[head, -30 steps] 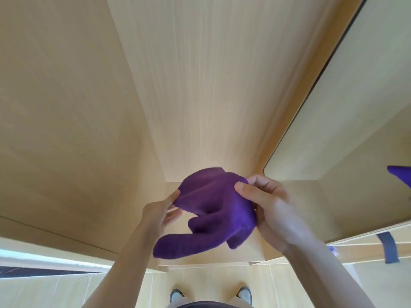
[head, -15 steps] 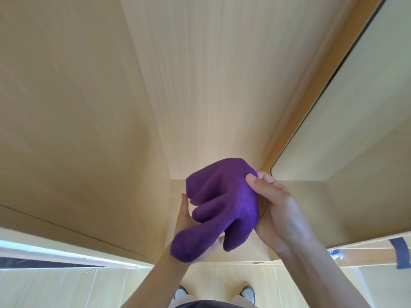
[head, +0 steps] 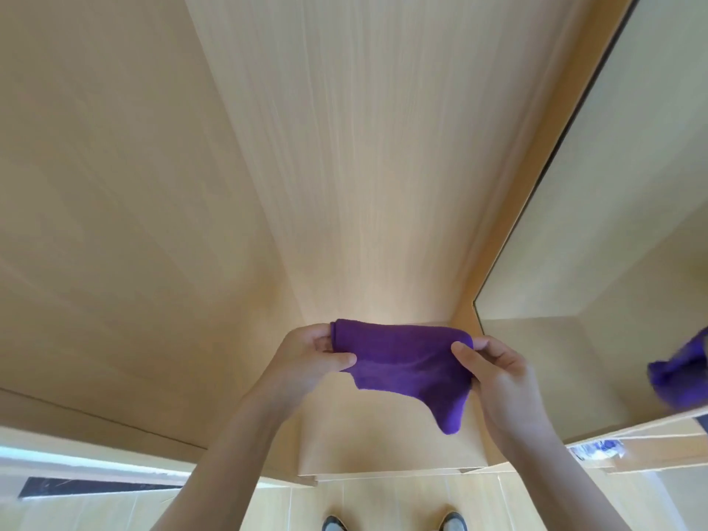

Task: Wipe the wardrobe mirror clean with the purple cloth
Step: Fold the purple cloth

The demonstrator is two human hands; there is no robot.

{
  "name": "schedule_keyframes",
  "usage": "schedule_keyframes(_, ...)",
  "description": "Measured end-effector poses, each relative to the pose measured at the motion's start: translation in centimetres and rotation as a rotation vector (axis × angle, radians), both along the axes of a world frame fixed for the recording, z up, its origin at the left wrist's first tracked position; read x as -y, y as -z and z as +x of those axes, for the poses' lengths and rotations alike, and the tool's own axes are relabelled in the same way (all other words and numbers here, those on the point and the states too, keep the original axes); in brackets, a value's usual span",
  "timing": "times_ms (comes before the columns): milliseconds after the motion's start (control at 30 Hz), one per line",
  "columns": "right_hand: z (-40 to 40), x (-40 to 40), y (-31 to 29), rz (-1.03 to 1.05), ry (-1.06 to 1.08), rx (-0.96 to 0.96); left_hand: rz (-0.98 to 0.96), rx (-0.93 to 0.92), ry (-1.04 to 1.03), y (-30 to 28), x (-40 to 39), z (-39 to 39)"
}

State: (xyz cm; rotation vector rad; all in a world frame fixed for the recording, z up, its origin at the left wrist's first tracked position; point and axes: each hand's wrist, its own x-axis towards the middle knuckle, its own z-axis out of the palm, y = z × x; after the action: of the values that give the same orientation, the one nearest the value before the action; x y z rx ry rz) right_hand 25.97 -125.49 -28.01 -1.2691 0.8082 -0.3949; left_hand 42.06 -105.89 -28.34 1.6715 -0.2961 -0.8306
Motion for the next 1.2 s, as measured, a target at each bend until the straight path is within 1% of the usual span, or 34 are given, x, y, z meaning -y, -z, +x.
schedule_keyframes(67,0.0,-0.2,0.6,-0.036,0.019,-0.004,0.207,0.241,-0.030,-0.5,0.8,0.5)
schedule_keyframes(133,0.2,-0.7,0.8,-0.113,0.015,-0.005,0.426,0.476,-0.014,-0.6,1.3,1.2)
schedule_keyframes(167,0.3,-1.1,0.8,-0.149,0.006,0.018,0.507,0.541,0.014,-0.9,1.5,1.6)
schedule_keyframes(233,0.3,-1.5,0.7,-0.180,-0.002,0.094,0.582,0.567,0.069,-2.2,1.8,2.2)
schedule_keyframes(267,0.2,-1.6,0.4,-0.184,-0.006,0.135,0.574,0.551,0.093,-3.2,1.8,2.2)
schedule_keyframes(300,0.0,-1.6,0.0,-0.183,-0.014,0.186,0.525,0.517,0.119,-4.6,1.7,2.1)
schedule_keyframes(367,-0.7,-1.0,-1.4,-0.143,-0.026,0.356,0.345,0.456,0.178,-7.9,1.3,1.5)
schedule_keyframes(400,-1.2,-0.5,-2.3,-0.119,-0.038,0.463,0.277,0.466,0.208,-9.5,0.9,1.1)
schedule_keyframes(433,-1.7,0.0,-3.5,-0.132,-0.057,0.557,0.231,0.516,0.232,-11.2,0.5,0.6)
schedule_keyframes(467,-2.2,0.6,-4.8,-0.194,-0.076,0.615,0.240,0.617,0.239,-12.8,0.2,0.2)
schedule_keyframes(500,-2.5,1.1,-6.0,-0.288,-0.093,0.638,0.282,0.758,0.226,-14.1,0.0,-0.1)
schedule_keyframes(533,-2.6,1.4,-7.0,-0.386,-0.108,0.647,0.332,0.929,0.190,-15.3,0.1,-0.6)
schedule_keyframes(567,-2.5,1.6,-7.9,-0.466,-0.122,0.652,0.335,1.088,0.144,-16.1,0.5,-0.8)
schedule_keyframes(600,-2.2,1.7,-8.5,-0.517,-0.145,0.666,0.280,1.198,0.100,-16.5,0.9,-0.7)
schedule_keyframes(633,-1.7,1.7,-8.8,-0.530,-0.193,0.672,0.213,1.229,0.069,-16.4,1.3,-0.4)
schedule_keyframes(667,-1.1,1.7,-8.7,-0.506,-0.248,0.643,0.150,1.153,0.048,-15.7,1.8,0.2)
schedule_keyframes(700,-0.4,1.7,-8.3,-0.459,-0.298,0.589,0.089,0.972,0.042,-14.6,2.4,1.1)
schedule_keyframes(767,1.3,1.7,-5.9,-0.327,-0.359,0.447,-0.089,0.423,0.052,-11.0,3.8,2.4)
schedule_keyframes(800,2.1,1.8,-4.3,-0.279,-0.369,0.363,-0.164,0.169,0.016,-8.7,4.4,2.9)
schedule_keyframes(833,2.8,2.0,-2.6,-0.236,-0.380,0.287,-0.193,-0.020,-0.044,-6.1,4.9,3.2)
schedule_keyframes(867,3.3,2.0,-1.1,-0.183,-0.388,0.214,-0.168,-0.152,-0.110,-3.8,5.3,3.2)
schedule_keyframes(900,3.6,1.9,0.1,-0.114,-0.393,0.158,-0.123,-0.239,-0.178,-1.8,5.5,3.0)
schedule_keyframes(933,3.6,1.8,1.2,-0.024,-0.396,0.121,-0.064,-0.273,-0.222,-0.4,5.5,2.7)
schedule_keyframes(967,3.4,1.7,1.9,0.091,-0.397,0.107,-0.010,-0.266,-0.226,0.4,5.3,2.4)
schedule_keyframes(1033,2.5,1.2,2.3,0.302,-0.396,0.117,0.049,-0.240,-0.157,1.0,4.4,2.3)
schedule_keyframes(1067,2.1,1.2,2.3,0.363,-0.396,0.128,0.024,-0.252,-0.118,0.8,3.8,2.4)
schedule_keyframes(1100,1.7,1.2,2.3,0.391,-0.395,0.139,-0.045,-0.276,-0.071,0.6,3.2,2.5)
schedule_keyframes(1167,1.0,1.5,2.5,0.398,-0.385,0.174,-0.220,-0.340,0.029,0.3,1.9,2.4)
schedule_keyframes(1200,0.9,1.6,2.7,0.394,-0.368,0.179,-0.275,-0.388,0.048,0.7,1.6,2.2)
